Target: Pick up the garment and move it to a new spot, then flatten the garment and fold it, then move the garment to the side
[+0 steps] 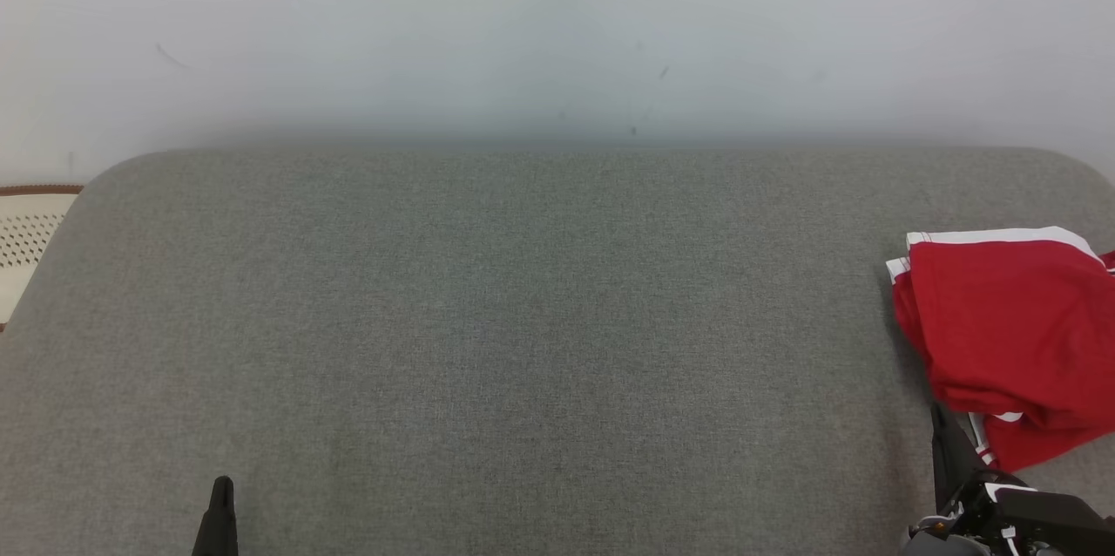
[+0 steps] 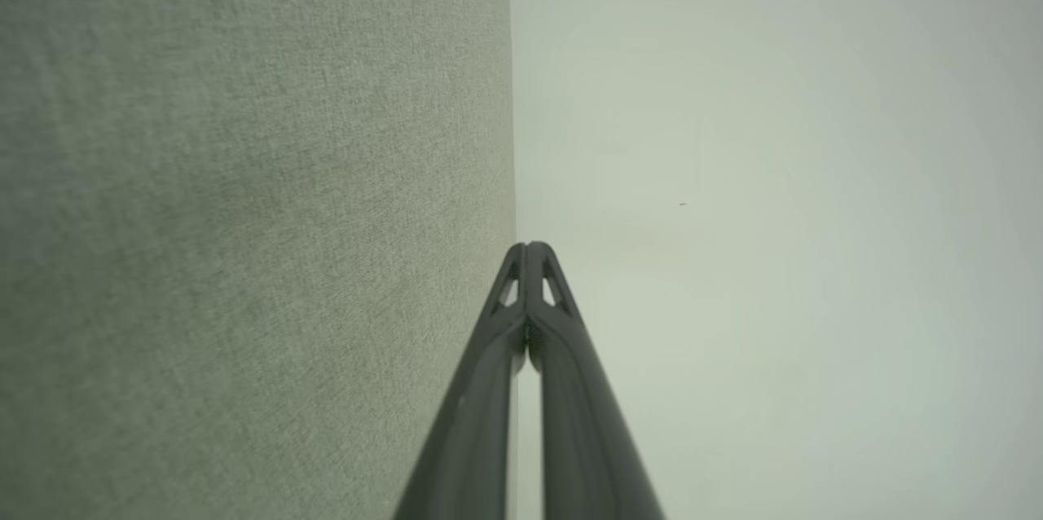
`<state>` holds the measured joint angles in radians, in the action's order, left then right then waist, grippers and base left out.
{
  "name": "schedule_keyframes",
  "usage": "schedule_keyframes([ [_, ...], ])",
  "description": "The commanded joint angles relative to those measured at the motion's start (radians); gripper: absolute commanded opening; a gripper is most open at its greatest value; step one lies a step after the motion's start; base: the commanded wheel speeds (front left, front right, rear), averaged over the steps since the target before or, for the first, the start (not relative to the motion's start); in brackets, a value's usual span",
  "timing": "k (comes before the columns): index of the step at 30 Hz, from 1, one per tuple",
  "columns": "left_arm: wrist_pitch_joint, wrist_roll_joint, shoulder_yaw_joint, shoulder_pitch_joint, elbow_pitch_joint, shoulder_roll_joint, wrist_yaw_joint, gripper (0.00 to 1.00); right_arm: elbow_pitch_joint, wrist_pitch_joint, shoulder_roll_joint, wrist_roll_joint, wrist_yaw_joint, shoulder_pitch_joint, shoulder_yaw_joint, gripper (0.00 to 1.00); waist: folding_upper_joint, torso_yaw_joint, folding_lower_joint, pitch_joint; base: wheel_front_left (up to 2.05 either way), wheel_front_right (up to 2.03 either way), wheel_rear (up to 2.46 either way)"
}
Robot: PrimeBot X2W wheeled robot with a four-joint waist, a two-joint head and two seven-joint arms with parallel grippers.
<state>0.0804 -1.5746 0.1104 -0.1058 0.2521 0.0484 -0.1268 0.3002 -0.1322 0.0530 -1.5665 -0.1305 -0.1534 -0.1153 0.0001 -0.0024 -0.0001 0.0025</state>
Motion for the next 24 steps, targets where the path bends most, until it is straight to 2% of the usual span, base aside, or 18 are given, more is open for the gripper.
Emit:
schedule_keyframes([
  [1, 0.007, -0.019, 0.003, -0.011, -0.005, 0.003, -0.004, 0.0, -0.007, -0.003, -0.004, -0.02, 0.0, -0.007, -0.004, 0.0, -0.0001, 0.001, 0.0001, 0.0, 0.0, 0.0, 0.0],
  [5, 0.014, -0.047, 0.006, -0.012, -0.005, 0.003, -0.006, 0.0, -0.01, -0.011, -0.005, -0.044, 0.0, -0.008, -0.007, 0.0, -0.0001, 0.002, 0.0001, 0.0, 0.0, 0.0, 0.0],
  [24, 0.013, -0.039, 0.005, -0.011, -0.005, 0.003, -0.005, 0.0, -0.009, -0.009, -0.004, -0.042, 0.0, -0.007, -0.006, 0.0, -0.0001, 0.003, 0.0001, 0.0, 0.0, 0.0, 0.0],
])
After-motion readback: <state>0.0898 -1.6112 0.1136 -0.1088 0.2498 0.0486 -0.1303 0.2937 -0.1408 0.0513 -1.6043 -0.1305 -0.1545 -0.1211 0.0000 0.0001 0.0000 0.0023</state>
